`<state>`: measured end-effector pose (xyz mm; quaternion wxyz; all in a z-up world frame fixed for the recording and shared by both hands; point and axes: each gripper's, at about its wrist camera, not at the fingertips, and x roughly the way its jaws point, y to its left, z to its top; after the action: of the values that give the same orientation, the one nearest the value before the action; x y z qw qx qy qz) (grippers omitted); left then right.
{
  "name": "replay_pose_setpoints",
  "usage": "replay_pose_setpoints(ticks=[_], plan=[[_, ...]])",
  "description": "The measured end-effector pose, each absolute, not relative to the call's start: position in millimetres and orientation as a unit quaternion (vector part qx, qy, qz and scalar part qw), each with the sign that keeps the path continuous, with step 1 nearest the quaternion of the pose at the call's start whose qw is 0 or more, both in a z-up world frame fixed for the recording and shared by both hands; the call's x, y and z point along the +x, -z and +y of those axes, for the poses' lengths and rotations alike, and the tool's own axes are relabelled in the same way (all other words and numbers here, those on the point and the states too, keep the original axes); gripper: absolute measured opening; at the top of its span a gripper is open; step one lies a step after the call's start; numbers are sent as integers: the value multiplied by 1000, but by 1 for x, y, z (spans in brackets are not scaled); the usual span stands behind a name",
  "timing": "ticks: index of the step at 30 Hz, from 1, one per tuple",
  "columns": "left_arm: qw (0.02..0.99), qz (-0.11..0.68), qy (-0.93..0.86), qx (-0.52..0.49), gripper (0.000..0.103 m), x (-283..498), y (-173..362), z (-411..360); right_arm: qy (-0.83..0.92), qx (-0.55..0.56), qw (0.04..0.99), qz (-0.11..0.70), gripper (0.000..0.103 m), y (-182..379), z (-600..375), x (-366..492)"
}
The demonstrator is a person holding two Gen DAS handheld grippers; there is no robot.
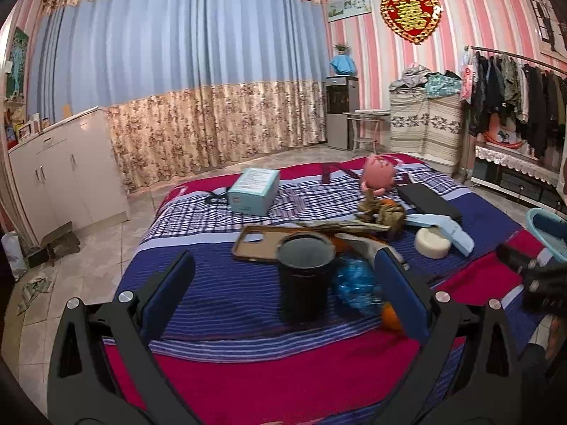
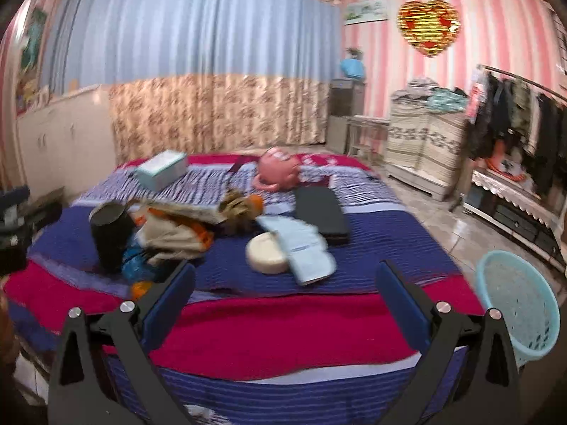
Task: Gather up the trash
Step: 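Grasp the black cup with the left tool while the right tool grasps the orange peel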
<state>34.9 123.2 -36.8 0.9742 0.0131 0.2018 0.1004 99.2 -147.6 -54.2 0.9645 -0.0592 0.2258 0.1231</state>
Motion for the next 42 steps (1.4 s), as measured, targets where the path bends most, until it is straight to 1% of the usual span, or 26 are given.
replay_pose_setpoints(ticks=[6, 13, 14, 15, 16, 17, 18, 19, 21, 26, 29, 31, 35, 37, 38, 39, 41, 42], plan=[[971, 212, -115, -1, 98, 38, 45, 146, -190, -58, 937, 287, 99, 85, -101, 113], [961, 242, -133, -23, 98, 51, 68, 169, -228, -85, 921, 305, 98, 104, -64, 117], [960, 244, -135, -24, 98, 52, 69, 171, -234, -91, 919, 306, 96, 107, -59, 117], [959, 246, -136, -26, 98, 53, 70, 172, -238, -93, 917, 306, 87, 107, -57, 117], [959, 247, -136, -27, 98, 55, 73, 173, -245, -93, 915, 308, 81, 108, -54, 118], [958, 249, -135, -28, 98, 56, 73, 173, -251, -91, 912, 311, 69, 108, -53, 120], [959, 250, -135, -27, 98, 57, 75, 173, -259, -86, 909, 315, 61, 108, -53, 122], [959, 250, -134, -26, 98, 58, 75, 172, -267, -82, 906, 318, 57, 107, -53, 123], [959, 250, -129, -24, 98, 62, 75, 168, -278, -75, 905, 315, 43, 105, -58, 123], [960, 258, -112, -18, 98, 72, 78, 155, -286, -59, 908, 301, 26, 93, -80, 116], [959, 267, -100, -10, 98, 84, 85, 144, -272, -47, 914, 297, 25, 86, -100, 118], [956, 277, -96, -7, 98, 96, 89, 138, -264, -32, 917, 298, 23, 84, -115, 120], [955, 286, -84, -6, 98, 113, 93, 132, -254, -18, 914, 314, 25, 87, -131, 122], [954, 287, -83, -5, 98, 121, 94, 132, -255, -14, 913, 317, 40, 89, -133, 120], [954, 289, -83, -1, 98, 124, 96, 132, -255, -14, 914, 315, 56, 90, -132, 120], [953, 291, -83, 2, 98, 125, 97, 132, -254, -15, 915, 312, 66, 90, -131, 118], [952, 298, -72, -3, 97, 127, 100, 134, -260, -21, 917, 302, 68, 87, -125, 112], [952, 298, -62, -13, 89, 126, 100, 137, -263, -25, 917, 299, 68, 86, -122, 110]])
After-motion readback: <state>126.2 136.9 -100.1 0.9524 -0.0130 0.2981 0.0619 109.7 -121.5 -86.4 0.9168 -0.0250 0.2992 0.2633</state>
